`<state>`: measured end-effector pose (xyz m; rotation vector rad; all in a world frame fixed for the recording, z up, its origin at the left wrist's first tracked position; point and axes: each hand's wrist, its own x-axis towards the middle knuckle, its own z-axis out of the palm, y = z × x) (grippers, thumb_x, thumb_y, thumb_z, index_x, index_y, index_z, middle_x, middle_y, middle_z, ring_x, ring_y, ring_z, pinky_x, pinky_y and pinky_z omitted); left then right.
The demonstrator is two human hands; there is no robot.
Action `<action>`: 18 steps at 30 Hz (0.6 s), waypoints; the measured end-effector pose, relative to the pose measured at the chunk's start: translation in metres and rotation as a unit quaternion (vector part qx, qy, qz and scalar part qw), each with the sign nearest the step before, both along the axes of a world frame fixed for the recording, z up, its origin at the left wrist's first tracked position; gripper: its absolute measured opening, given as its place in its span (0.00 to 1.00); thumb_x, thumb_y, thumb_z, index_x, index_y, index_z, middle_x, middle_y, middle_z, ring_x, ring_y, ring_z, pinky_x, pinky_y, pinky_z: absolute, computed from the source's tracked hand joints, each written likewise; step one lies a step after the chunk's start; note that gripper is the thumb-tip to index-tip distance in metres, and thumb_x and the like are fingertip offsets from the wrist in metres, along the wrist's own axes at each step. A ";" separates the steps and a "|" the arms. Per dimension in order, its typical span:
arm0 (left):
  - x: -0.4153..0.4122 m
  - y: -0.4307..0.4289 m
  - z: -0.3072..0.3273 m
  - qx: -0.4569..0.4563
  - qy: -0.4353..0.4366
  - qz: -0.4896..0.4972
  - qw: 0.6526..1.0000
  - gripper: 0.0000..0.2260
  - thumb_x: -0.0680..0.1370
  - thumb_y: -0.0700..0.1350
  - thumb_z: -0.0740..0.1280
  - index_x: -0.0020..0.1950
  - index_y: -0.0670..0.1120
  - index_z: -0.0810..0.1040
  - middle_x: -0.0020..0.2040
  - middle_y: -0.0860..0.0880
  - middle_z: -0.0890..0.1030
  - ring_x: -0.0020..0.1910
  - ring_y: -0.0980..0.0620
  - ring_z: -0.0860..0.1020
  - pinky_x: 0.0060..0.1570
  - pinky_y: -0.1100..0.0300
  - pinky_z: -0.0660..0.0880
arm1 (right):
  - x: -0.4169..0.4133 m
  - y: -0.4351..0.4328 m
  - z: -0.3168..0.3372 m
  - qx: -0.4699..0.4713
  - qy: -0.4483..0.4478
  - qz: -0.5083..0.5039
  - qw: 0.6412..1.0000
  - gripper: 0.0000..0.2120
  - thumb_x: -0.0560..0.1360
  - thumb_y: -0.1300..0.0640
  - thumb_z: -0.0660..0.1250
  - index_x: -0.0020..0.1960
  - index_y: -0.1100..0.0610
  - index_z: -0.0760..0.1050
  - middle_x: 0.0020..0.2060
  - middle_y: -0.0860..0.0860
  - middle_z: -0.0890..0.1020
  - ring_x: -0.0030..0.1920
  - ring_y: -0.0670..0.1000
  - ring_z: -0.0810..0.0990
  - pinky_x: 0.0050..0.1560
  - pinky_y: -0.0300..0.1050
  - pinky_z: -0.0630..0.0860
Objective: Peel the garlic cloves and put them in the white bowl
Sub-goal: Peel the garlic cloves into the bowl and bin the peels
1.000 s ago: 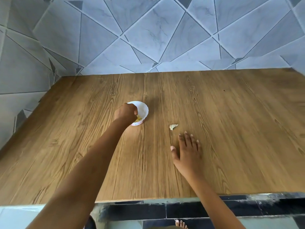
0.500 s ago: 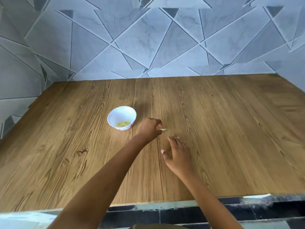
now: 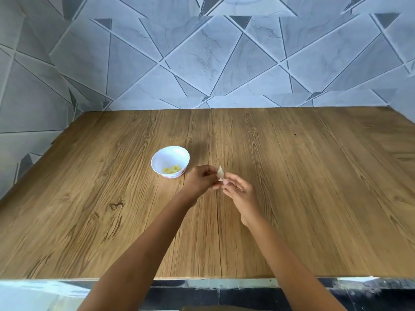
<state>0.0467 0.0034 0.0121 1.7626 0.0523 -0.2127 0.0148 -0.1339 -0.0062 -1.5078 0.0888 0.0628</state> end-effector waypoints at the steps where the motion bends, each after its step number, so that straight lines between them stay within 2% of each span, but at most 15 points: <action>1: -0.002 0.000 0.001 -0.009 0.005 0.003 1.000 0.04 0.77 0.37 0.65 0.48 0.41 0.80 0.44 0.40 0.83 0.43 0.48 0.83 0.47 0.56 0.80 | 0.001 0.002 0.001 0.009 -0.002 0.001 1.000 0.13 0.77 0.61 0.65 0.61 0.58 0.75 0.50 0.48 0.81 0.52 0.45 0.80 0.47 0.34 0.78; 3: -0.006 0.003 0.004 -0.024 0.011 0.017 1.000 0.03 0.77 0.37 0.66 0.48 0.40 0.79 0.41 0.42 0.83 0.38 0.53 0.83 0.38 0.64 0.79 | 0.003 0.006 0.002 0.025 -0.005 0.002 1.000 0.10 0.77 0.61 0.65 0.57 0.55 0.77 0.47 0.46 0.82 0.48 0.43 0.81 0.44 0.33 0.78; 5: -0.009 0.005 0.008 -0.032 0.011 0.027 0.999 0.02 0.76 0.37 0.67 0.45 0.42 0.79 0.38 0.45 0.83 0.34 0.56 0.82 0.33 0.67 0.77 | 0.005 0.008 0.003 0.041 -0.003 0.004 0.999 0.09 0.76 0.62 0.66 0.55 0.55 0.78 0.45 0.46 0.82 0.45 0.41 0.82 0.44 0.33 0.78; 7: -0.011 0.009 0.009 -0.040 0.008 0.028 0.999 0.03 0.75 0.37 0.68 0.47 0.43 0.79 0.38 0.45 0.83 0.34 0.56 0.82 0.34 0.66 0.77 | 0.007 0.010 0.002 0.045 0.000 0.011 0.999 0.10 0.75 0.63 0.67 0.57 0.57 0.78 0.45 0.47 0.82 0.45 0.42 0.82 0.45 0.34 0.78; 9: -0.013 0.011 0.008 -0.029 -0.004 0.020 0.999 0.10 0.75 0.37 0.68 0.56 0.45 0.77 0.41 0.43 0.83 0.37 0.53 0.82 0.37 0.64 0.79 | 0.009 0.010 0.000 0.043 -0.004 0.017 0.999 0.12 0.75 0.64 0.68 0.58 0.59 0.78 0.46 0.49 0.83 0.45 0.42 0.82 0.45 0.34 0.78; 11: -0.013 0.013 0.005 0.047 -0.056 0.023 0.997 0.16 0.74 0.36 0.70 0.60 0.47 0.77 0.46 0.44 0.82 0.41 0.54 0.81 0.40 0.64 0.78 | 0.010 0.012 -0.001 0.024 -0.012 0.010 1.000 0.13 0.74 0.66 0.69 0.58 0.60 0.78 0.48 0.52 0.83 0.47 0.43 0.82 0.48 0.36 0.78; 13: -0.012 0.014 0.006 0.145 -0.148 0.019 0.978 0.16 0.72 0.36 0.71 0.58 0.47 0.79 0.51 0.52 0.79 0.44 0.60 0.78 0.44 0.72 0.74 | 0.011 0.013 -0.003 -0.020 -0.033 -0.007 0.999 0.15 0.72 0.65 0.70 0.59 0.59 0.77 0.48 0.53 0.83 0.48 0.44 0.81 0.50 0.34 0.77; 15: -0.012 0.015 0.006 0.204 -0.216 -0.019 0.955 0.13 0.71 0.34 0.71 0.54 0.45 0.82 0.51 0.54 0.77 0.45 0.63 0.76 0.43 0.77 0.71 | 0.011 0.014 -0.004 -0.058 -0.058 -0.017 0.997 0.19 0.71 0.63 0.72 0.61 0.56 0.75 0.46 0.50 0.82 0.47 0.41 0.80 0.47 0.28 0.74; 18: -0.010 0.015 0.005 0.234 -0.251 -0.047 0.938 0.07 0.72 0.36 0.72 0.49 0.43 0.83 0.45 0.50 0.82 0.40 0.62 0.77 0.40 0.76 0.71 | 0.012 0.011 -0.005 -0.058 -0.076 -0.018 0.995 0.21 0.71 0.60 0.73 0.62 0.52 0.72 0.45 0.47 0.83 0.48 0.38 0.79 0.48 0.24 0.70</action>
